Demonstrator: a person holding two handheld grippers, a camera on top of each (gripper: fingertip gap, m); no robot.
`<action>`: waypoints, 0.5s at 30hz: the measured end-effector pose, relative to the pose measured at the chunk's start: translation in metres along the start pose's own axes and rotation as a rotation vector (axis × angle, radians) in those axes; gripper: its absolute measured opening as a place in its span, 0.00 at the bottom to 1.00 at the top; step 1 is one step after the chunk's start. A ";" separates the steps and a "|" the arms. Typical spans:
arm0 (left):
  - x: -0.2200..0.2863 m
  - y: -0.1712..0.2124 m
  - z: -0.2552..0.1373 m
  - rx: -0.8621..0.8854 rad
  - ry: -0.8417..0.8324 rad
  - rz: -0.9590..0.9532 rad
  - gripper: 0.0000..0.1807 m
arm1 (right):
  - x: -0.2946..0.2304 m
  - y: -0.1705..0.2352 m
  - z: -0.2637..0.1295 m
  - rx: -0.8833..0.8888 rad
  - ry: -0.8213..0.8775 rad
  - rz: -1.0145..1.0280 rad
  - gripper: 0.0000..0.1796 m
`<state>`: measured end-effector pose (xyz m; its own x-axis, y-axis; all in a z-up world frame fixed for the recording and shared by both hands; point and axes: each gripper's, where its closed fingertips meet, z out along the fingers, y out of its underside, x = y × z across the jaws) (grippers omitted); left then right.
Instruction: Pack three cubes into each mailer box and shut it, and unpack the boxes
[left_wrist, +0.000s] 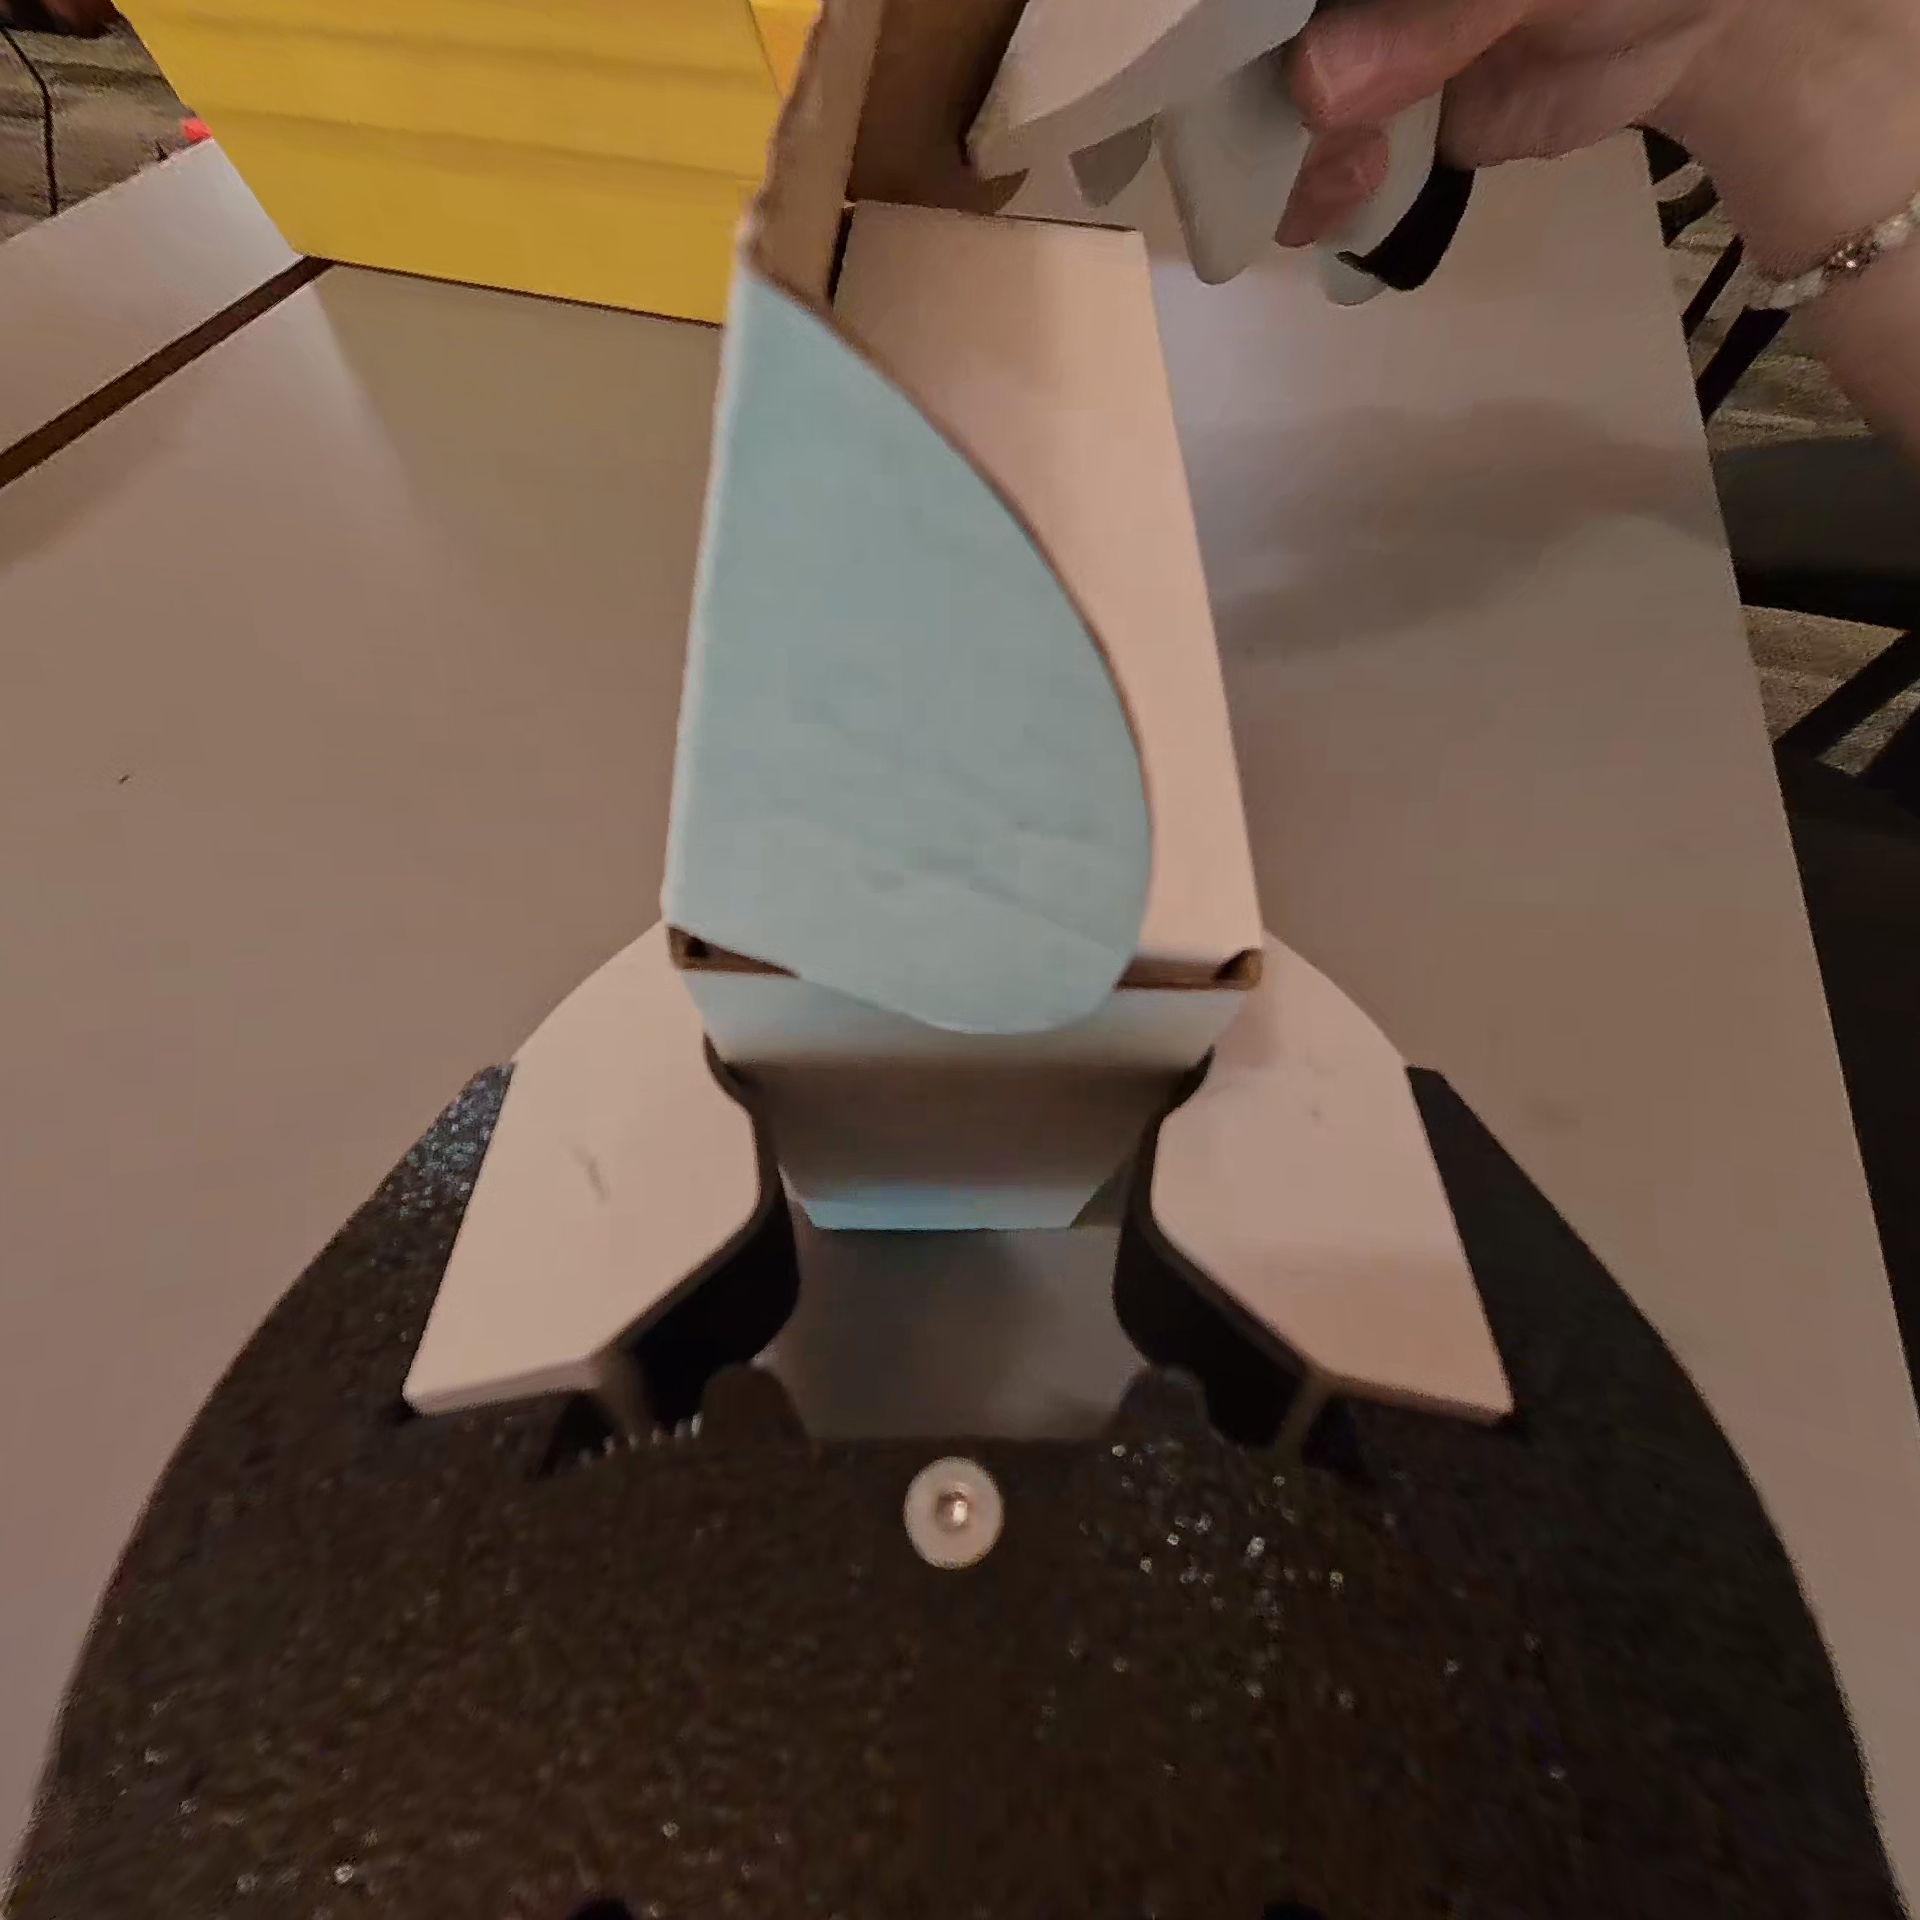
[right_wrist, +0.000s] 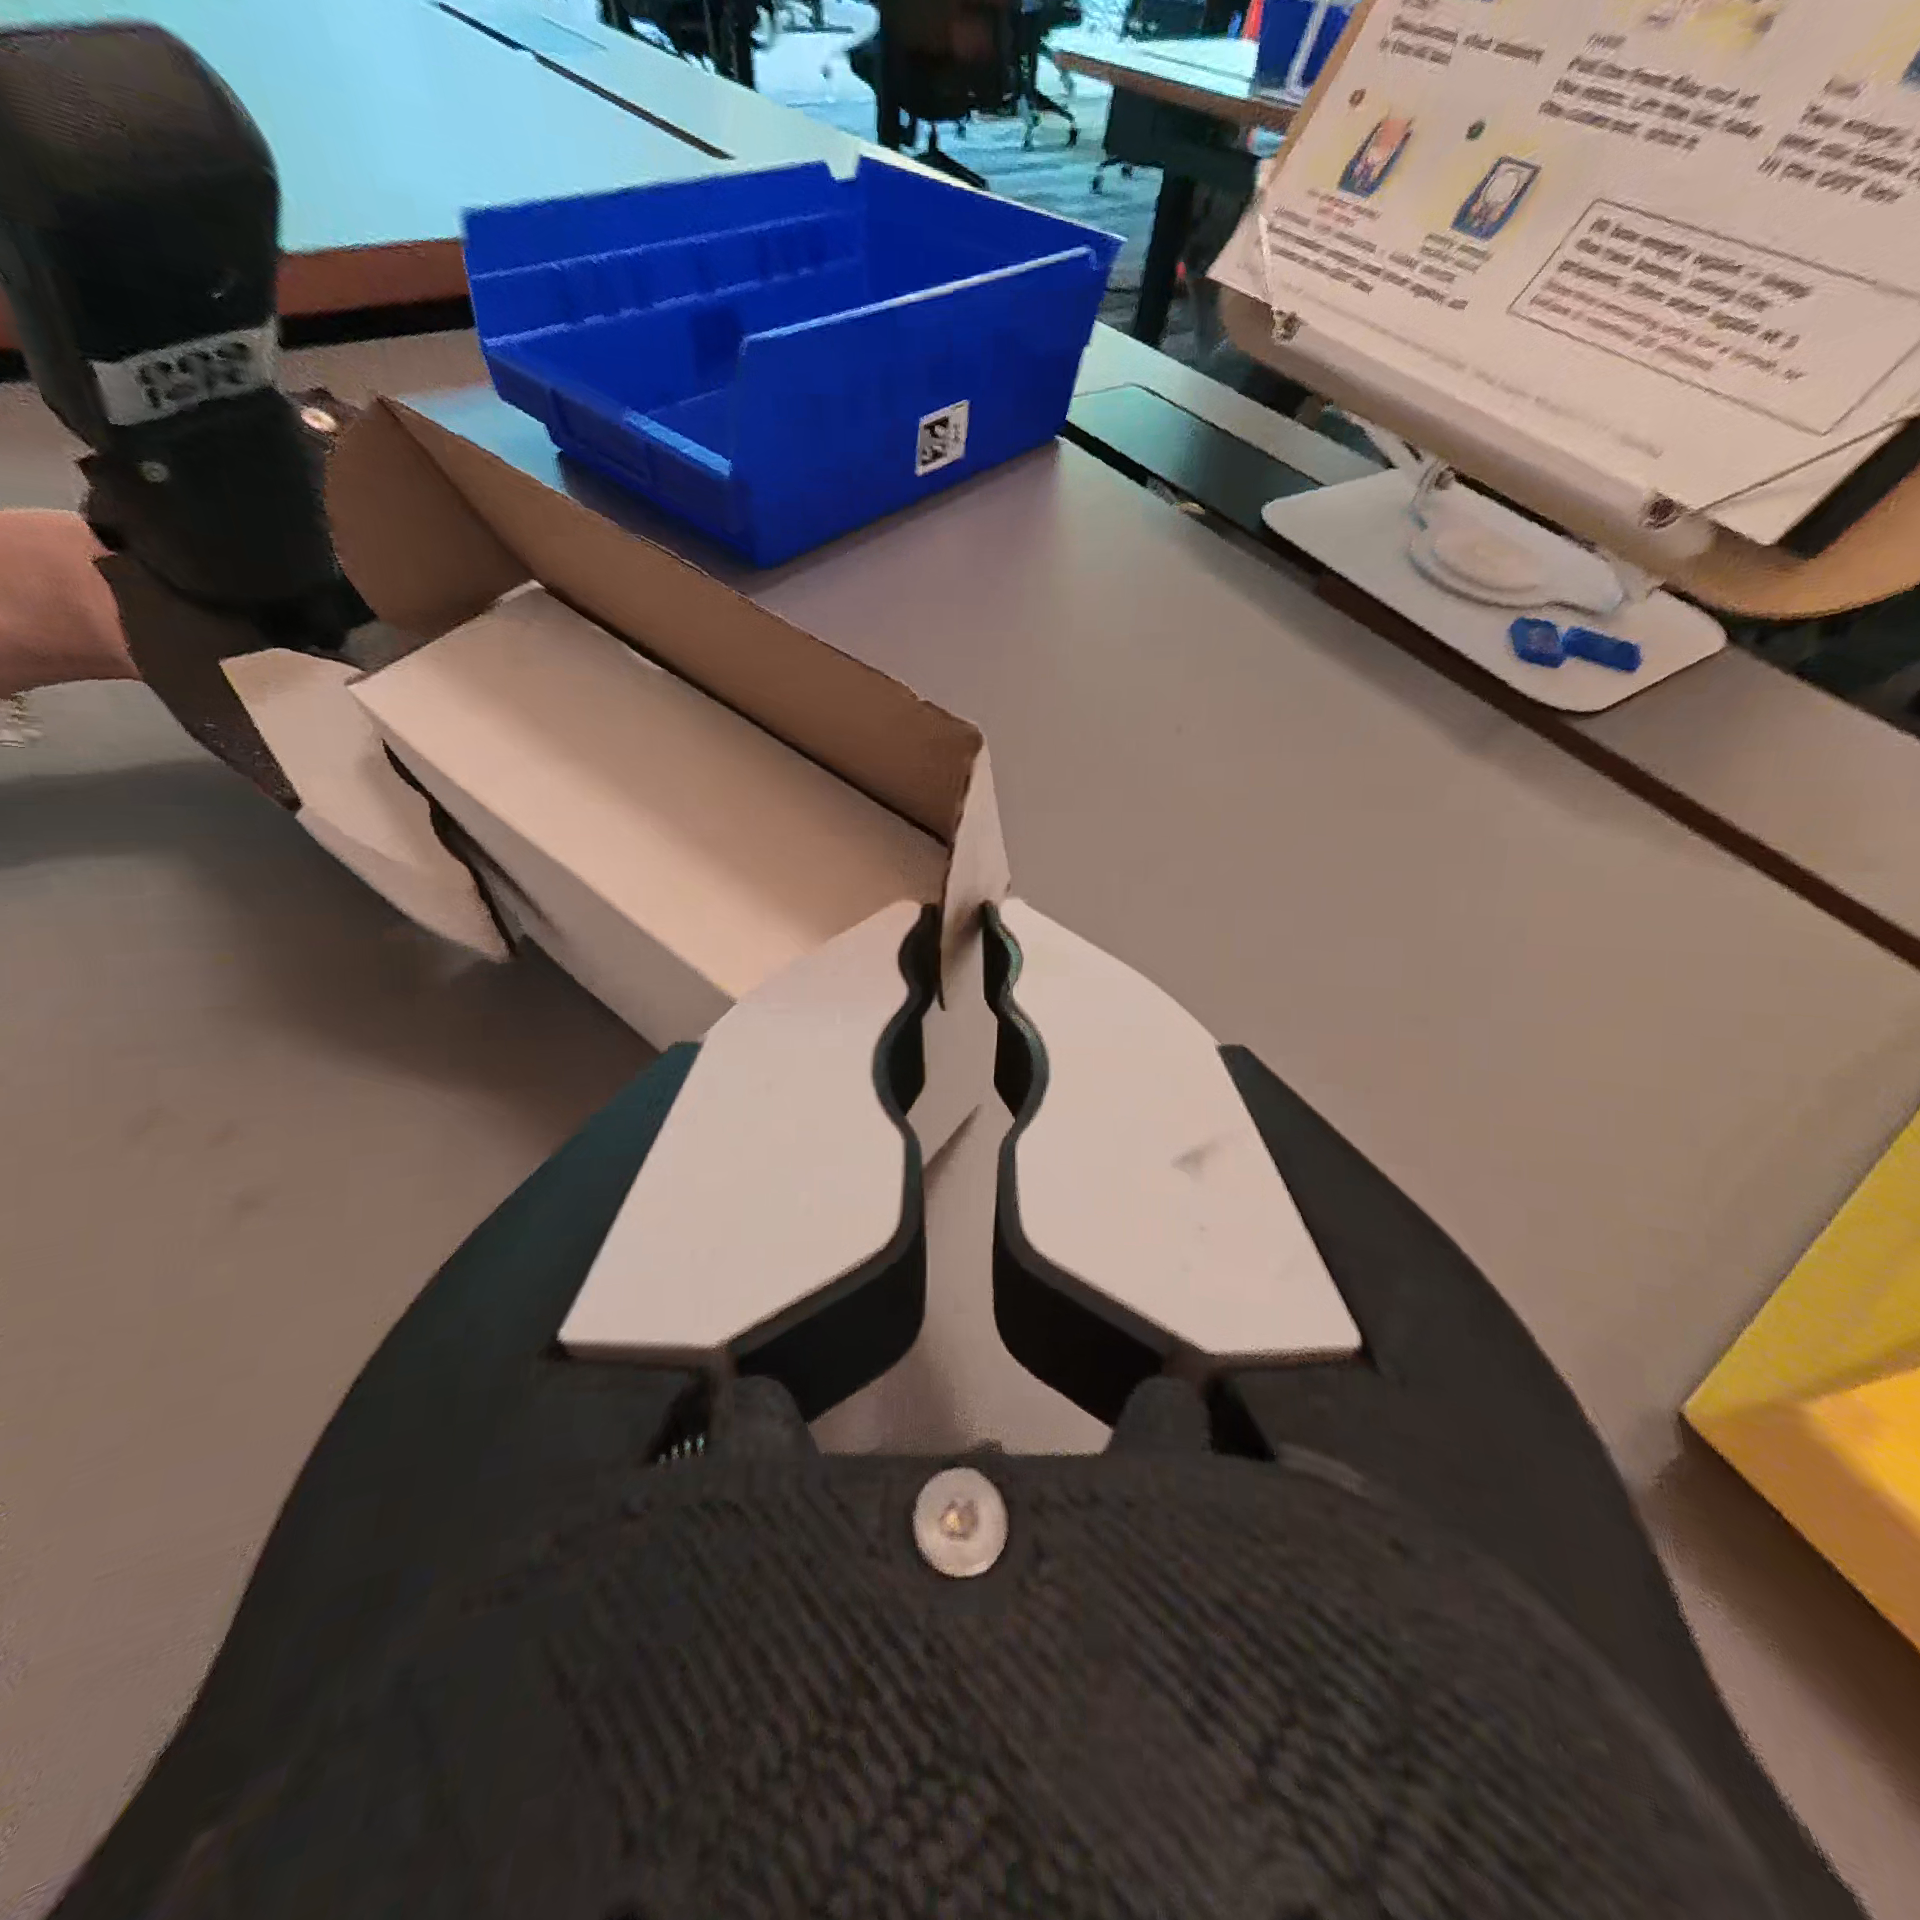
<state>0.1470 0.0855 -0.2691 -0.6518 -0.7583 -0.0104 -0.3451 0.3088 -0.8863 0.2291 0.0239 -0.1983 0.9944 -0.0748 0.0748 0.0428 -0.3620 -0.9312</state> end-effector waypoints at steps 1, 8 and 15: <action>0.000 0.000 0.000 0.000 0.003 -0.007 0.42 | 0.003 0.001 0.000 -0.009 0.028 -0.015 0.03; -0.005 0.002 0.001 -0.021 -0.087 0.036 0.42 | 0.008 -0.009 -0.005 0.000 0.103 -0.083 0.01; -0.007 0.005 0.002 -0.058 -0.080 -0.010 0.42 | 0.010 -0.012 -0.001 0.021 0.109 0.072 0.01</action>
<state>0.1506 0.0912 -0.2743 -0.5930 -0.8042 -0.0407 -0.3913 0.3320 -0.8583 0.2384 0.0267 -0.1862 0.9786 -0.2010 0.0446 -0.0253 -0.3325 -0.9428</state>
